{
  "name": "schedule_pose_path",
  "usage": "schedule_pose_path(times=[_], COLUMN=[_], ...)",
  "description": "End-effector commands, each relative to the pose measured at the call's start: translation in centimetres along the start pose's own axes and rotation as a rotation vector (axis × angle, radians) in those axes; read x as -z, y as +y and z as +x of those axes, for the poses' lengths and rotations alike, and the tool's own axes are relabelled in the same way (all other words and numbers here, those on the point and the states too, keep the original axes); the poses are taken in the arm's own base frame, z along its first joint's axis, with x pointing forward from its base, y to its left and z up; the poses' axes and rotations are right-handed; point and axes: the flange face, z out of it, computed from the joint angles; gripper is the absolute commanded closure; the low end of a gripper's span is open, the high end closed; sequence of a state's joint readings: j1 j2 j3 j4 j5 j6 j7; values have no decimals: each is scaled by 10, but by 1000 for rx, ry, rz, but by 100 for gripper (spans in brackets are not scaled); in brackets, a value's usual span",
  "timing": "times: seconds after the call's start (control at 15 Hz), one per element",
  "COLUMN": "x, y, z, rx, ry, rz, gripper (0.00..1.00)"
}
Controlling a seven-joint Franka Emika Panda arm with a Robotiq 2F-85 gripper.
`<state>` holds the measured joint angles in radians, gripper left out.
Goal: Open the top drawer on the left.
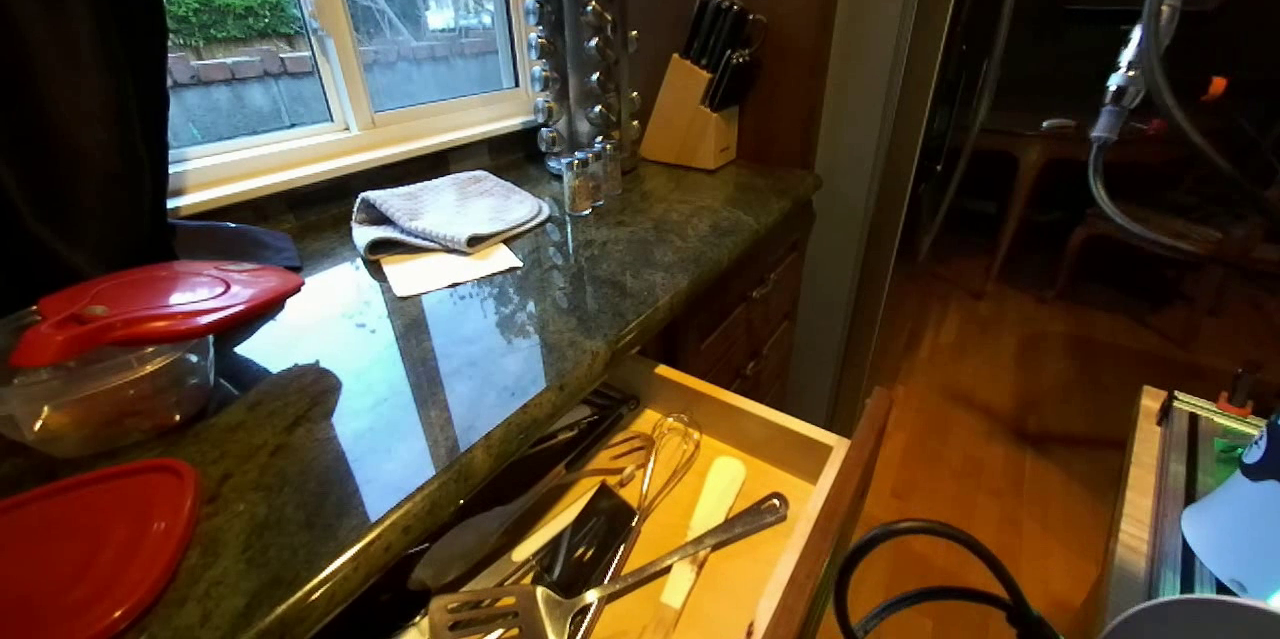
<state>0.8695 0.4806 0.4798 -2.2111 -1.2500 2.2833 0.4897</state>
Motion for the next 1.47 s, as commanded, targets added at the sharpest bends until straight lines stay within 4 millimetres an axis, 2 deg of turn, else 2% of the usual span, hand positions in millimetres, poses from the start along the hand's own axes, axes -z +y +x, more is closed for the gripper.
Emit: schedule_pose_path(times=[0.0, 0.33, 0.73, 1.13, 1.4], x=[23, 37, 56, 90, 125], y=[-9, -19, -25, -30, -21], z=[-3, -11, -38, -59, -78], rx=[-23, -112, -101, -135, -258], ry=[-2, -40, -38, -19, -13], rz=[-5, 74, 79, 87, 47], gripper=[0, 0, 0, 0, 0])
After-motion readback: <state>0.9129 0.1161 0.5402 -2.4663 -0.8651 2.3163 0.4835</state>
